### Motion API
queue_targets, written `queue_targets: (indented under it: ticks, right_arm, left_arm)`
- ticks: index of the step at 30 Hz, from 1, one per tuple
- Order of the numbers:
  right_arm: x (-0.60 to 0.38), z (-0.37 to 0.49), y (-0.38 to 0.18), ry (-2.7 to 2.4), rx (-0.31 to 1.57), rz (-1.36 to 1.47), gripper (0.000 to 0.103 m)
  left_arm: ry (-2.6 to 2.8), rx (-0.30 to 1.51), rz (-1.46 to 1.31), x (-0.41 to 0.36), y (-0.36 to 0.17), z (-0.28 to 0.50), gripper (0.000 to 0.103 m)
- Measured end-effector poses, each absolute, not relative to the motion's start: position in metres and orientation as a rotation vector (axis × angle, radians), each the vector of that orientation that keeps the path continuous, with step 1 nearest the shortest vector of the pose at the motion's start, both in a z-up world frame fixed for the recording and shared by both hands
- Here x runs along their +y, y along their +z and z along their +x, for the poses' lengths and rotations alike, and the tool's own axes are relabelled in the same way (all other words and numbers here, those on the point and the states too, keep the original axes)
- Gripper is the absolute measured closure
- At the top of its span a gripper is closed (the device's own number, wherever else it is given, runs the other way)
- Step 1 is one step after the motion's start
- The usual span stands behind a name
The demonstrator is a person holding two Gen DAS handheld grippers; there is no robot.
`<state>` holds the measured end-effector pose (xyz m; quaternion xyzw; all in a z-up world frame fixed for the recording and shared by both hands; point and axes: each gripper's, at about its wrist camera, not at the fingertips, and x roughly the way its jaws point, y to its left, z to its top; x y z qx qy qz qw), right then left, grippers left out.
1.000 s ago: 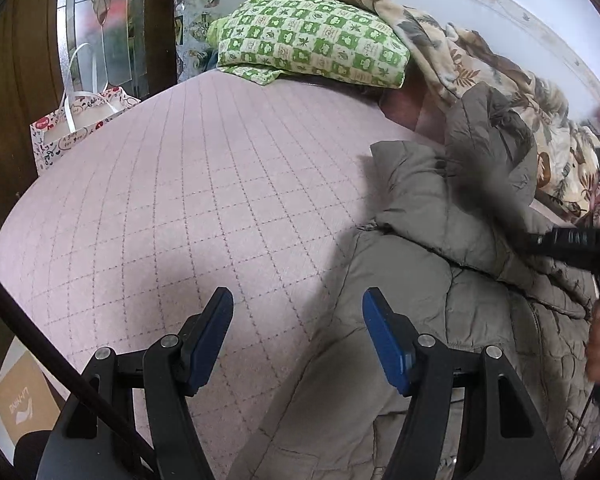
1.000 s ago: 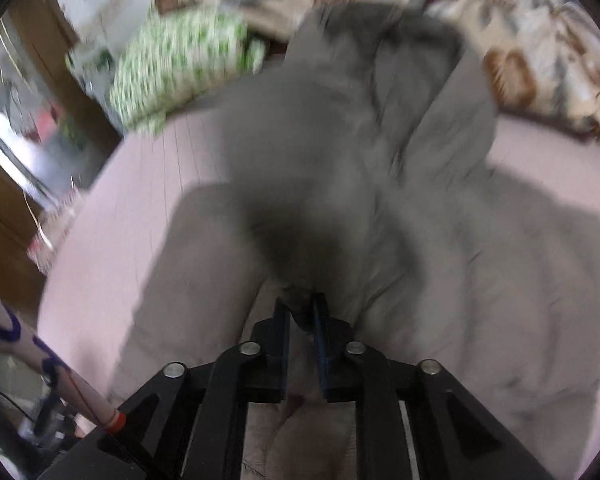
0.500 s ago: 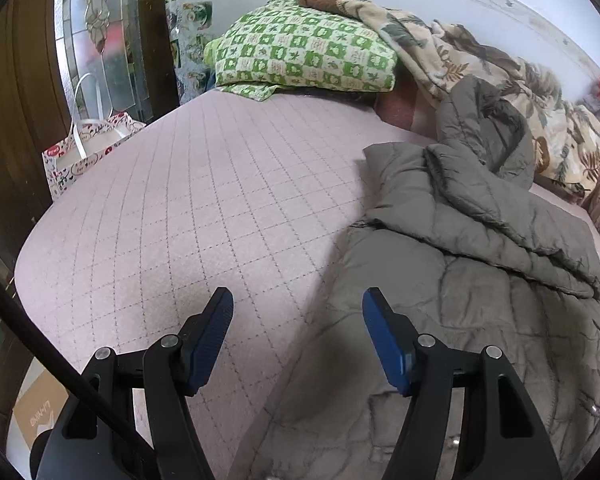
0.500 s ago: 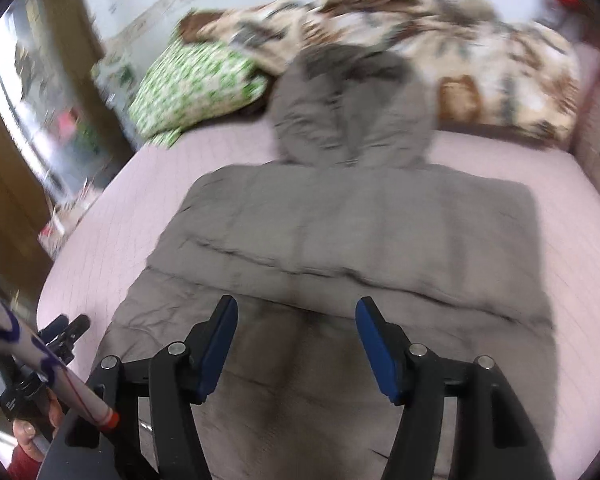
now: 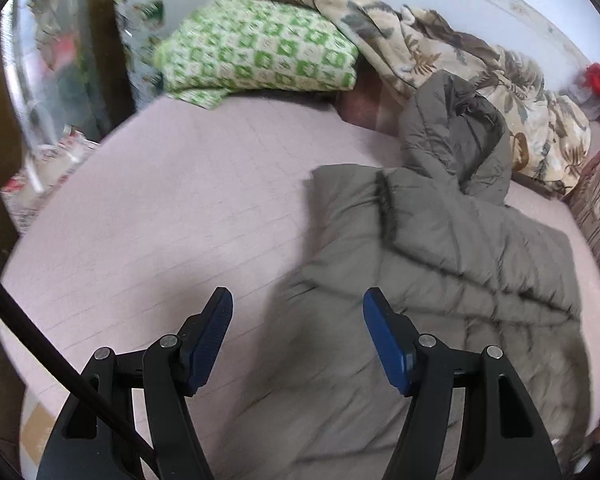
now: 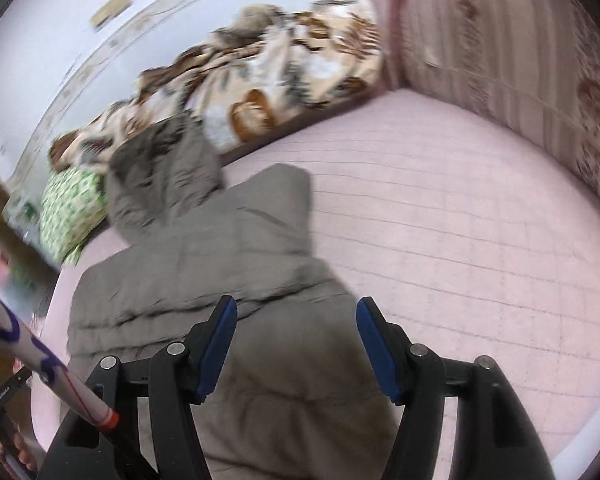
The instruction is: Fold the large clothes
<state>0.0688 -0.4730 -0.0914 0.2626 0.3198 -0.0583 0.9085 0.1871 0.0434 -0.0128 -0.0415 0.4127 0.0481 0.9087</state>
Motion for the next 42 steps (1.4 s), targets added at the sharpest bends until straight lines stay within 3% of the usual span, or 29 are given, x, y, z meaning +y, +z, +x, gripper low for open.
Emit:
queue_targets:
  ticks: [11,12,14,17,29,42]
  right_arm:
    - [-0.493,0.104,-0.115,-0.155,0.699,0.589,0.036]
    - [-0.491,0.105,-0.115,-0.149,0.701,0.581,0.036]
    - [-0.487,0.108,-0.113,-0.146,0.701,0.548,0.036]
    - [-0.480,0.111,-0.113,-0.142,0.708,0.515,0.036]
    - [-0.469,0.106,-0.110,-0.151,0.698,0.463,0.031]
    - [-0.479,0.069,-0.114,-0.212,0.685,0.551,0.027]
  left_arm:
    - [0.039,1.036,-0.146,-0.002,-0.059,0.308,0.036]
    - [0.053,1.038,-0.132,-0.006,-0.062,0.313,0.038]
    - [0.096,1.038,-0.077,-0.014,-0.068,0.316,0.050]
    - [0.126,1.033,-0.028,-0.019,-0.080,0.316,0.050]
    - [0.021,0.941,-0.036,0.003,-0.027,0.226,0.050]
    - [0.184,0.915,-0.002,0.091,-0.063,0.125,0.045]
